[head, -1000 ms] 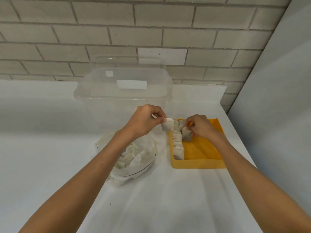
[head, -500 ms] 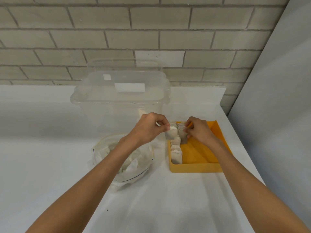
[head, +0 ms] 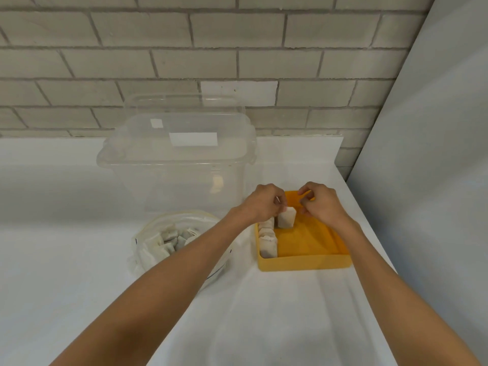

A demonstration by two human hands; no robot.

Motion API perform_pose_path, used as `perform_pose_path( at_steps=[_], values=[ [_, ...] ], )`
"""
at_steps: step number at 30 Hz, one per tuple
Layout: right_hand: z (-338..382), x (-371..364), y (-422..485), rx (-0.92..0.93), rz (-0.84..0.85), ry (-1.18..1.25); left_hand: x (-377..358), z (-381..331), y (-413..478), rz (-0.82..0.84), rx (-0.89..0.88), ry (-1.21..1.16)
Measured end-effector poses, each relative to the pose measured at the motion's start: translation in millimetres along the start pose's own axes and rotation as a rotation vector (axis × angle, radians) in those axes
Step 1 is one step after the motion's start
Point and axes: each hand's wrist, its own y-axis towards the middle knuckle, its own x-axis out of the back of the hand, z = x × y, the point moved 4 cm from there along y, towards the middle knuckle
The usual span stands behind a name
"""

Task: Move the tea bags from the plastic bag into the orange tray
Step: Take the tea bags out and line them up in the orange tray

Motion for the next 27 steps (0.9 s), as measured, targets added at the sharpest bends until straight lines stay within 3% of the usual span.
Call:
perform_pose_path(
  at_steps=[15,22,27],
  values=[
    [5.3,-14.1,-11.5,0.002,0.031,0.037,-15.6,16.5,10.4,-0.122,0.123,0.474],
    [12.1,-14.0,-15.4,0.008,0.033,0.024,-12.9,12.5,5.3,-0.173,0.092,0.427],
    [30.4,-4.6,-19.8,0.072,0.004,0.014,9.9,6.3,-16.2,-0.194,0.055,0.257]
  ],
)
